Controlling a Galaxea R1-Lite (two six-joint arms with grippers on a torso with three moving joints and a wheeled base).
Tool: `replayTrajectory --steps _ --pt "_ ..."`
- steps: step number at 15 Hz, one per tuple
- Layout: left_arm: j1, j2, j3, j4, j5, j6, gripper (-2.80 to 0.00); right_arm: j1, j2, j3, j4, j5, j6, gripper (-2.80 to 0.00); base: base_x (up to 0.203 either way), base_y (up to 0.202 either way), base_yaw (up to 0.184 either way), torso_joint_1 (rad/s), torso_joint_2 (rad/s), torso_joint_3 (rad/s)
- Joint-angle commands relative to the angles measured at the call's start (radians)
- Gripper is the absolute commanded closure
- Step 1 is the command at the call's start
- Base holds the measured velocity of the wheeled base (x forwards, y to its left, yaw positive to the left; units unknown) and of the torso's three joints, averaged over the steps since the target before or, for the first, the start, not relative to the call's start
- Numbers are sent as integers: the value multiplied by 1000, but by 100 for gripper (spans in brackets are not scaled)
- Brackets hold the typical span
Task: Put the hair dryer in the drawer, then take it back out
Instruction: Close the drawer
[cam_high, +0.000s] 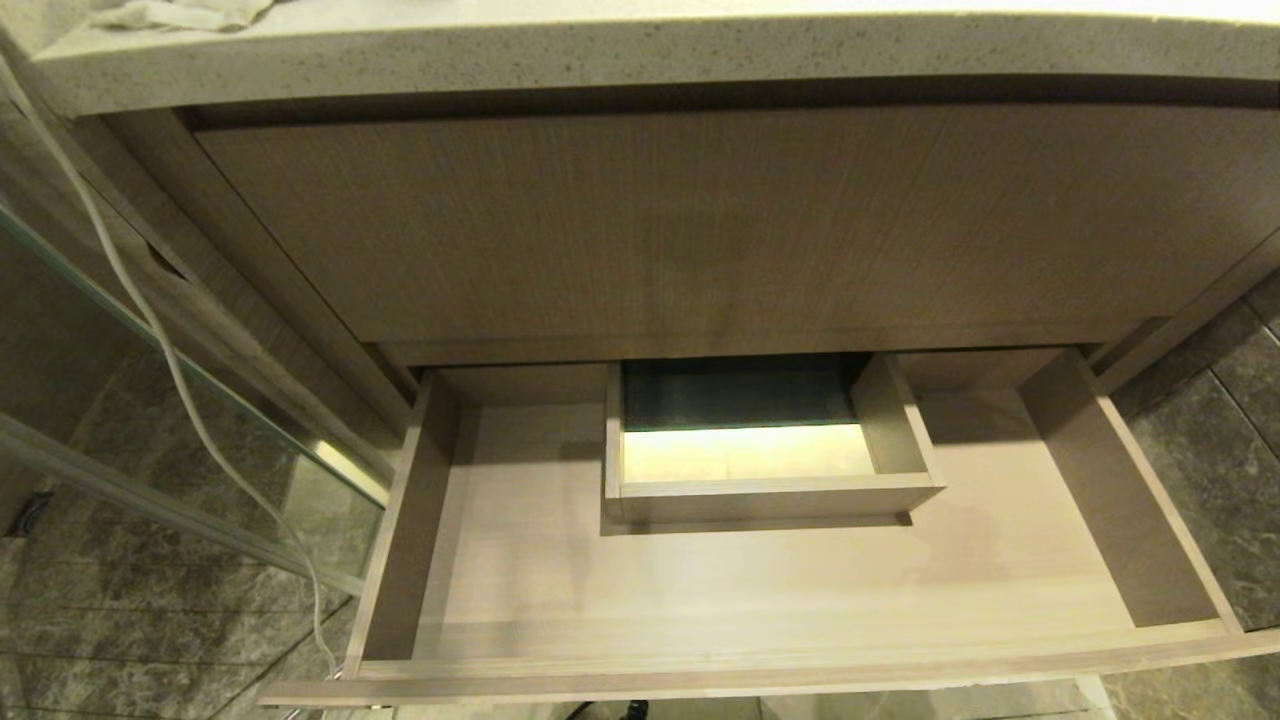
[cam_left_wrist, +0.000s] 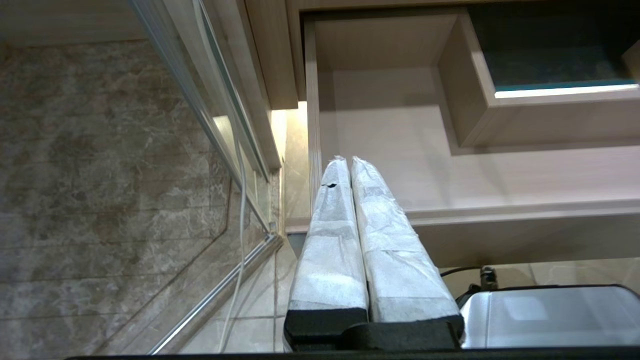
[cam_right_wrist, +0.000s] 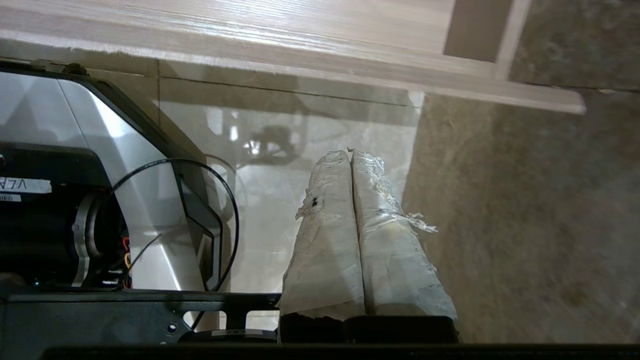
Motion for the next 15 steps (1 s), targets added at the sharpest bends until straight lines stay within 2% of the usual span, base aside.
replayTrajectory --steps 1,8,11,13,15 --pt "0 1 2 0 0 0 0 -2 80 -37 5 1 -3 0 0 0 0 -227 461 241" --pt "0 1 2 0 0 0 0 -19 284 -119 -4 2 -4 0 0 0 0 -201 421 223" --pt "0 1 1 0 0 0 0 -34 382 -188 1 2 -6 0 0 0 0 -39 118 35" --pt "0 1 0 0 0 0 0 -49 467 -287 32 -2 -13 0 0 0 0 -10 29 37" --pt "0 1 2 0 0 0 0 -71 541 -338 108 -49 -14 0 0 0 0 1 7 41"
